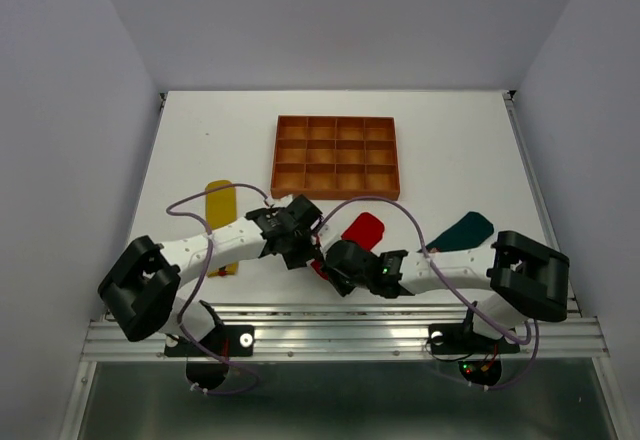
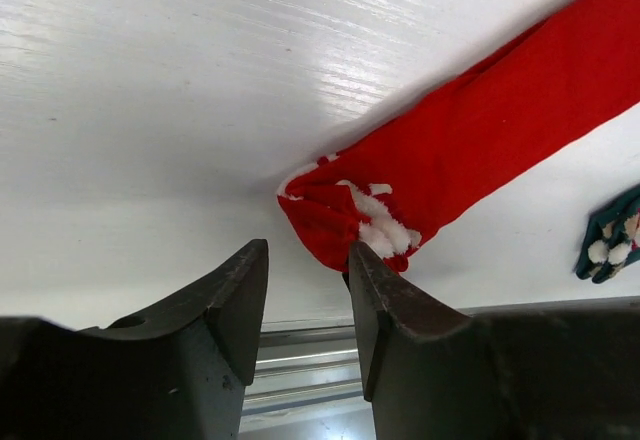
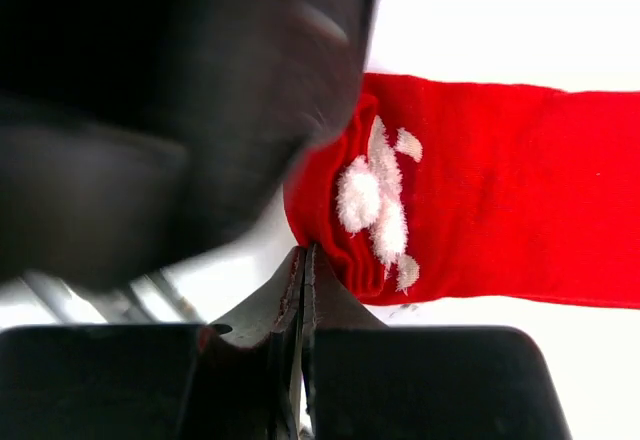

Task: Roll the socks
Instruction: Pick up the sock at the center of the board.

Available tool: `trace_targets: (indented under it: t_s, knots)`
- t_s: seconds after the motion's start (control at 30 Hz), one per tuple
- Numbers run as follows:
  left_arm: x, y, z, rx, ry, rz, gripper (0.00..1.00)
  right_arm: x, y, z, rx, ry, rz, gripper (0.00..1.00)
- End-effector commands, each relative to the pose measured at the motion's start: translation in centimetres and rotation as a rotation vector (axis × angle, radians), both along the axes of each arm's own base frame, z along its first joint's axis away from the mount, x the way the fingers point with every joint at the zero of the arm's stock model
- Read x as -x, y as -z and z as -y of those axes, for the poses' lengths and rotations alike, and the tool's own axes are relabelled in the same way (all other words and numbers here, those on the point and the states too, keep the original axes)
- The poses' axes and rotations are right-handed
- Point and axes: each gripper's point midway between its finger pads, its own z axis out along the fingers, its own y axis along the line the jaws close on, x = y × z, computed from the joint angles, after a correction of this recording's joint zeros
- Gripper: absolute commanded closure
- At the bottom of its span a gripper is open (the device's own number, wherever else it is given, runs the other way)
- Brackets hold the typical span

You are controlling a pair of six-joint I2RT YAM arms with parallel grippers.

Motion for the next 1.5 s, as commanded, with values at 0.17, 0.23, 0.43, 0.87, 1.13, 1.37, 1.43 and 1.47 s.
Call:
trace_targets:
  t_s: [0.17, 0.23, 0.43, 0.87, 1.13, 1.37, 1.43, 1.47]
  knots:
    - [0.2, -0.7, -2.6, 0.018, -0.059, 0.052, 0.49, 1.8, -2.4, -2.0, -0.196, -0.041, -0.292, 0.99]
    - [0.2, -0.8, -2.8, 0.023, -0.059, 0.063, 0.49, 1.0, -2.3, -1.7, -0.217, -0.005, -0.326, 0.99]
    - [0.0, -1.3, -2.5, 0.064, -0.044, 0.093, 0.49, 0.5, -3.6, -2.0, -0.376, 0.020, -0.470, 0.99]
    - [-0.9, -1.6, -0.4, 0.124, 0.053, 0.134, 0.46, -0.5, -4.7, -1.4, -0.554, 0.090, -0.664, 0.99]
    - [-0.7, -1.1, 0.4, 0.139, 0.088, 0.112, 0.47, -0.8, -3.5, 0.1, -0.671, 0.193, -0.798, 0.99]
    - [-1.2, -0.8, 1.5, 0.148, 0.124, 0.108, 0.49, -1.9, -2.6, 1.7, -0.725, 0.313, -0.847, 0.99]
    - [-1.3, -0.6, 2.0, 0.156, 0.137, 0.104, 0.49, -2.4, -2.6, 2.4, -0.758, 0.353, -0.860, 0.99]
    - [-1.3, -0.5, 2.1, 0.157, 0.141, 0.103, 0.50, -2.3, -2.5, 2.5, -0.760, 0.359, -0.866, 0.99]
